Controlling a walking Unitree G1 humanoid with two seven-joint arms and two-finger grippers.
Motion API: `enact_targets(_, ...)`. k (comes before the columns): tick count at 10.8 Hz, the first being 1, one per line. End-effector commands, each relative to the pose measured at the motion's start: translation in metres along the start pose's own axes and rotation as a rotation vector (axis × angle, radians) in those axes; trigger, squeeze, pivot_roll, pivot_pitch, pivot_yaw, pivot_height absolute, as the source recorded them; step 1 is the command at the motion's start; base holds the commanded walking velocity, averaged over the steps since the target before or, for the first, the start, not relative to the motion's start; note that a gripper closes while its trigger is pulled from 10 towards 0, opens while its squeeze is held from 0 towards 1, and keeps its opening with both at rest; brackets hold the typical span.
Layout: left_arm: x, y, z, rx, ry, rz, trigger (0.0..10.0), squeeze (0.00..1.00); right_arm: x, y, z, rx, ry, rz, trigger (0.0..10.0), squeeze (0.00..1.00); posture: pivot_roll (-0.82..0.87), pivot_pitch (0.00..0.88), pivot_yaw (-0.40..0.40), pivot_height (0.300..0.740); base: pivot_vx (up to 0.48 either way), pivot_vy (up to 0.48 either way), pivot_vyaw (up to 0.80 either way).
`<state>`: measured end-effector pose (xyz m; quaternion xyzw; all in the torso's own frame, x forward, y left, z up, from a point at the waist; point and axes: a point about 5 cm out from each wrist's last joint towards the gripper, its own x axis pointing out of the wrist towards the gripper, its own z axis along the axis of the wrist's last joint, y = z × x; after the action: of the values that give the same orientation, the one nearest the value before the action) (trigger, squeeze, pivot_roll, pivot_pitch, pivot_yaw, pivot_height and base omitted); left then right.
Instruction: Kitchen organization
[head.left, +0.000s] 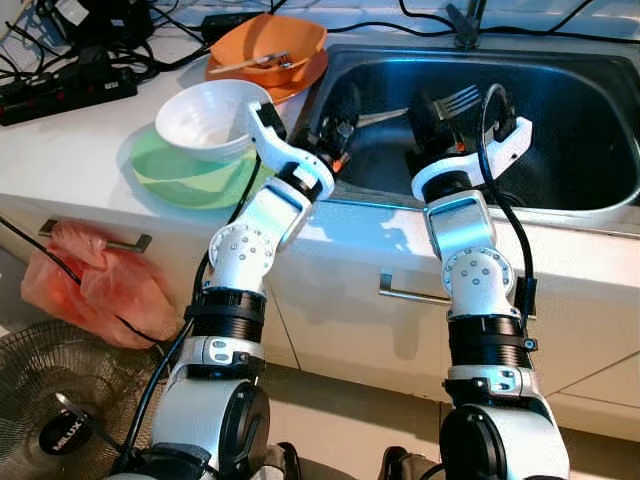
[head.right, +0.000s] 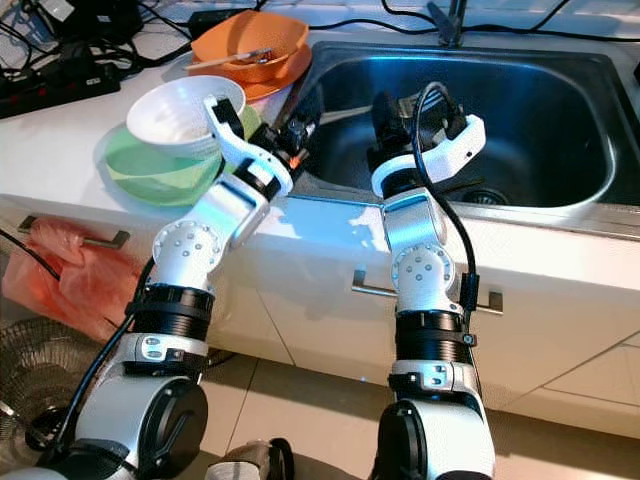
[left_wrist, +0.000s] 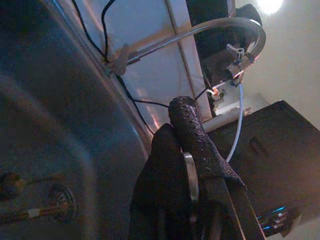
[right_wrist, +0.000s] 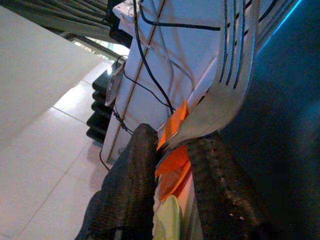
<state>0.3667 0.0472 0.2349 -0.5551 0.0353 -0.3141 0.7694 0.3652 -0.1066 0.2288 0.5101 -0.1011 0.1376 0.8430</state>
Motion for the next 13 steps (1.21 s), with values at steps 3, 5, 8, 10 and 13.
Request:
enact_targets(3,0.003,0.001,-0.058,-0.162,0.088,0.003,2.4,0.0,0.008,0.022,-0.009,0.036,0.004,0.049,0.0,0.0,-0.01,0.126,0.125,0.74,0.0,0.0,0.0)
enact_targets(5,0.003,0.001,-0.058,-0.162,0.088,0.003,2.4,0.0,0.008,0.022,-0.009,0.036,0.004,0.049,0.0,0.0,-0.01,0.126,0.125,0.74,0.0,0.0,0.0)
enact_targets(8,0.003,0.001,-0.058,-0.162,0.088,0.003,2.4,0.0,0.008,0.022,-0.009,0.036,0.004,0.049,0.0,0.0,-0.01,0.126,0.125,0.74,0.0,0.0,0.0)
enact_targets(10,0.003,0.001,-0.058,-0.162,0.088,0.003,2.4,0.0,0.008,0.022,-0.009,0.036,0.004,0.049,0.0,0.0,-0.01,0.126,0.125,0.74,0.0,0.0,0.0)
enact_targets(13,-0.006,0.001,-0.088,-0.111,0.299,-0.052,10.0,1.0,0.008,0.026,-0.01,0.072,0.014,0.062,0.0,0.0,-0.01,0.125,0.128,0.74,0.0,0.0,0.0)
